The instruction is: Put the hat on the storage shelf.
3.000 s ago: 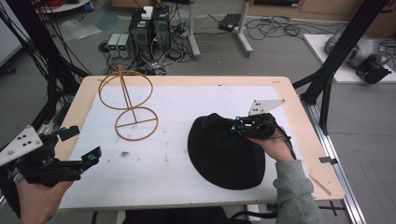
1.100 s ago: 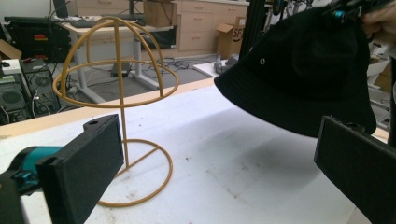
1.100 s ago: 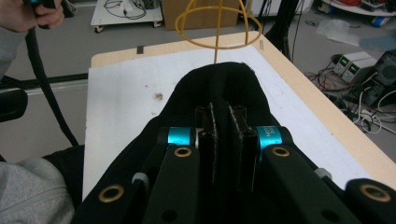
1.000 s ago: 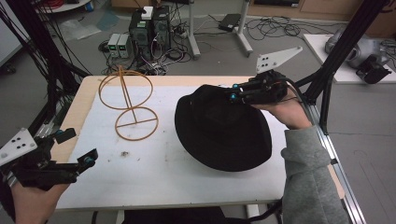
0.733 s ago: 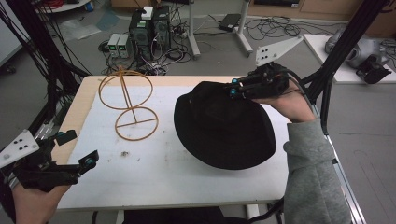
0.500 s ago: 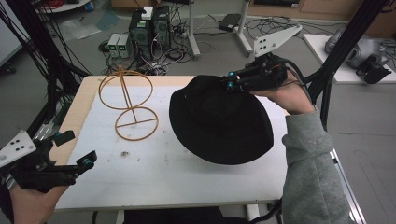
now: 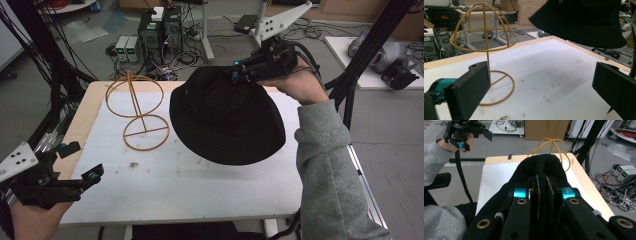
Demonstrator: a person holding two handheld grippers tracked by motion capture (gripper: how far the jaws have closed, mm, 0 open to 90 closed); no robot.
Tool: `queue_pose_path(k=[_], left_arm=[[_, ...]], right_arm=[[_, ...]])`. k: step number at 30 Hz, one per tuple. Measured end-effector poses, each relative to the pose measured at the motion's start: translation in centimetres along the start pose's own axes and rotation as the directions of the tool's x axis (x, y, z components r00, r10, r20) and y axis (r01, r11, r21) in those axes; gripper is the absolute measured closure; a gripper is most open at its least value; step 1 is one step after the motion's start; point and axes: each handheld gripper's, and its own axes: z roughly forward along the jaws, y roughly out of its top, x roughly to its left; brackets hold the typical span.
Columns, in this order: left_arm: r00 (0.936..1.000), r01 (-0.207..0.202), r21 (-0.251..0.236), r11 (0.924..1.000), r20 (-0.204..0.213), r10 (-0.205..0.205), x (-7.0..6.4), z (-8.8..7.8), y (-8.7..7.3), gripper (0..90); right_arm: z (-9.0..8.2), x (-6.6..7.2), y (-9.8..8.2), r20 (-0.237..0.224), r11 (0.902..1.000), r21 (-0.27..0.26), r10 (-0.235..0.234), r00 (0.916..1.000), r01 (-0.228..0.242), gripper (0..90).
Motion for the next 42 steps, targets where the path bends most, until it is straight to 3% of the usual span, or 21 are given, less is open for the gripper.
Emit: queue_pose_path(k=[10, 18, 24, 32, 42], left_arm=[[0.9998, -0.006, -0.010, 0.9999, -0.017, 0.005, -0.3, -1.0, 0.0, 1.7], [0.9998, -0.016, 0.017, 0.9997, -0.015, 0.016, -0.7, -0.5, -0.2, 1.7], [0.9998, -0.007, 0.024, 0.9997, -0.018, 0.007, -0.6, -0.3, -0.5, 1.7], [0.9998, -0.010, 0.029, 0.9995, -0.018, 0.010, -0.8, -0.4, -0.6, 1.7], [0.9995, -0.005, 0.030, 0.9995, -0.030, 0.006, -0.7, -1.1, -0.9, 1.7]], right_arm=[[1.9, -1.8, 3.9, -0.037, 0.9986, 0.006, -0.052, 0.9980, 0.052, 83.9], [3.1, -3.3, 5.1, -0.093, 0.9975, -0.045, -0.058, 0.9940, 0.054, 83.8], [4.7, -3.5, 6.0, -0.124, 0.9959, -0.054, -0.079, 0.9891, 0.073, 83.8], [6.9, -3.4, 7.9, -0.135, 0.9926, -0.070, -0.108, 0.9849, 0.099, 83.8], [9.2, -4.5, 9.8, -0.122, 0.9906, -0.080, -0.121, 0.9852, 0.112, 83.9]])
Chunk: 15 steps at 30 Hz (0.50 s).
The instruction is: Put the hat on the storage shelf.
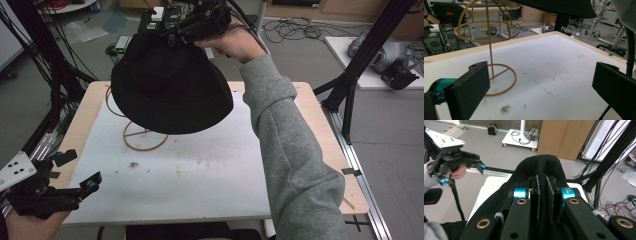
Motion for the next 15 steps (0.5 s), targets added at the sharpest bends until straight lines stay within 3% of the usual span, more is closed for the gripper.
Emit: queue_pose_path(k=[15], left_arm=[[0.9999, 0.003, 0.008, 1.0000, -0.014, -0.002, -0.3, -0.7, -0.5, 1.7]], right_arm=[[3.9, -1.8, 1.3, -0.020, 0.9997, 0.007, -0.023, 0.9995, 0.023, 83.8]])
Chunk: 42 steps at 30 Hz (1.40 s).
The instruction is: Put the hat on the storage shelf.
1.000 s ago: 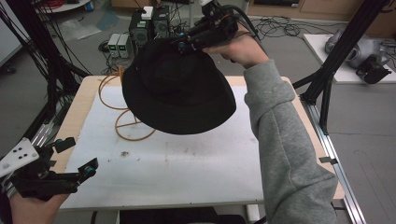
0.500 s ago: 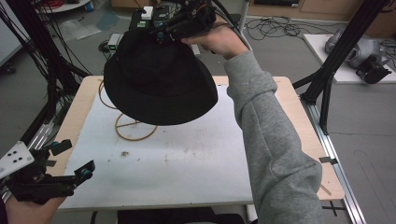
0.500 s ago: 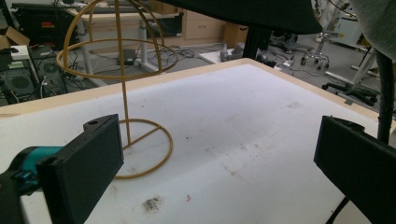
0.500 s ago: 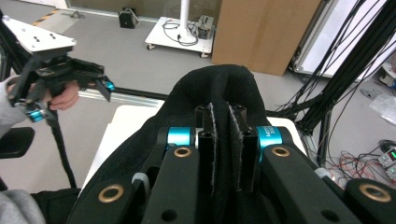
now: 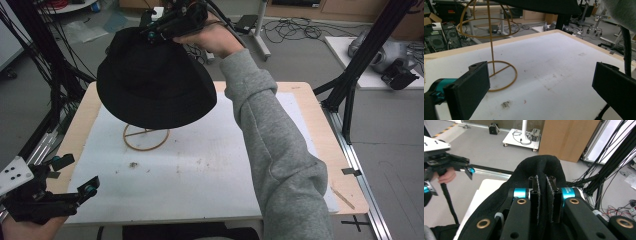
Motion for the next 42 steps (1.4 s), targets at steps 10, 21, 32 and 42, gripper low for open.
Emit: queue_pose_path(k=[10, 21, 32, 42], left_arm=[[0.9998, -0.008, 0.016, 0.9998, 0.020, 0.007, -0.5, 0.4, -0.5, 1.7], [0.9990, -0.012, 0.059, 0.9982, 0.045, 0.009, -1.1, 2.0, -1.3, 1.7], [0.9991, -0.010, 0.030, 0.9995, 0.041, 0.009, -1.0, 1.2, -0.9, 1.7], [0.9995, -0.006, 0.022, 0.9997, 0.032, 0.005, -0.9, 0.7, -0.7, 1.7]], right_arm=[[3.1, -1.7, 0.0, 0.003, 1.0000, 0.006, 0.006, 1.0000, -0.006, 83.8], [6.5, -3.2, -0.9, 0.008, 0.9995, 0.011, 0.030, 0.9995, -0.030, 83.9], [8.9, -4.1, -1.7, 0.006, 0.9979, 0.012, 0.063, 0.9980, -0.063, 83.9], [12.0, -4.4, -2.9, -0.006, 0.9960, 0.040, 0.080, 0.9968, -0.080, 83.8]])
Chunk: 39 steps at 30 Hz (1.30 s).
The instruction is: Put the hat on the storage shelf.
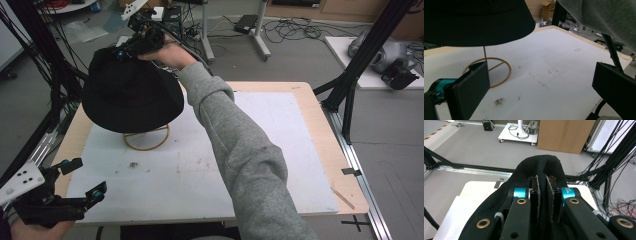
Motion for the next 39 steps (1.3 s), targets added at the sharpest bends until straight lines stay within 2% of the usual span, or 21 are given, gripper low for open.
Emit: queue_pose_path(k=[10, 15, 23, 26, 29, 31, 32, 33, 34, 35, 37, 38, 39], left_arm=[[1.0000, 0.001, -0.013, 0.9999, -0.009, -0.001, 0.2, -0.6, 0.2, 1.7], [0.9999, 0.000, -0.010, 0.9999, -0.012, 0.000, 0.2, -0.5, 0.2, 1.7], [0.9999, -0.006, -0.010, 0.9999, -0.010, 0.006, 0.1, -0.5, 0.2, 1.7], [0.9999, -0.012, -0.011, 0.9999, -0.011, 0.012, 0.0, -0.6, 0.3, 1.7], [0.9999, -0.007, -0.014, 0.9999, -0.015, 0.006, 0.2, -0.7, 0.3, 1.8], [0.9998, -0.006, -0.014, 0.9999, -0.018, 0.005, 0.2, -0.8, 0.3, 1.7], [0.9998, -0.005, -0.016, 0.9999, -0.017, 0.005, 0.2, -0.8, 0.3, 1.7], [0.9998, -0.007, -0.015, 0.9999, -0.017, 0.007, 0.2, -0.8, 0.3, 1.7], [0.9998, -0.007, -0.016, 0.9998, -0.018, 0.007, 0.2, -0.8, 0.4, 1.7], [0.9998, -0.010, -0.017, 0.9998, -0.018, 0.010, 0.2, -0.8, 0.4, 1.7], [0.9998, -0.015, -0.020, 0.9997, -0.015, 0.015, 0.0, -0.8, 0.5, 1.7], [0.9998, -0.017, -0.021, 0.9996, -0.013, 0.017, 0.0, -0.8, 0.5, 1.7], [0.9998, -0.019, -0.021, 0.9996, -0.012, 0.019, 0.0, -0.8, 0.6, 1.7]], right_arm=[[1.0, -0.3, -1.3, 0.011, 0.9989, 0.037, 0.028, 0.9995, -0.028, 83.4], [1.2, -0.1, -1.7, -0.005, 0.9988, 0.033, 0.037, 0.9993, -0.037, 83.2], [1.2, 0.1, -1.8, 0.012, 0.9985, 0.025, 0.049, 0.9987, -0.049, 78.3], [1.0, 0.0, -1.9, 0.025, 0.9982, 0.014, 0.059, 0.9980, -0.059, 70.9], [0.8, -0.1, -1.9, 0.052, 0.9980, -0.001, 0.064, 0.9966, -0.064, 57.0], [0.7, -0.1, -1.9, 0.051, 0.9978, 0.000, 0.066, 0.9965, -0.066, 53.5], [0.5, 0.0, -2.0, 0.062, 0.9976, -0.008, 0.070, 0.9956, -0.069, 44.9], [0.5, 0.0, -2.0, 0.062, 0.9976, -0.008, 0.070, 0.9956, -0.069, 44.9], [0.3, -0.1, -2.0, 0.076, 0.9957, -0.009, 0.093, 0.9928, -0.092, 34.2], [0.3, -0.1, -2.0, 0.076, 0.9957, -0.009, 0.093, 0.9928, -0.092, 34.2], [0.0, -0.1, -2.1, 0.095, 0.9932, -0.016, 0.117, 0.9886, -0.116, 23.7], [-0.4, -0.1, -2.3, 0.117, 0.9893, -0.038, 0.144, 0.9826, -0.141, 11.8], [-0.4, -0.1, -2.3, 0.117, 0.9893, -0.038, 0.144, 0.9826, -0.141, 11.8]])
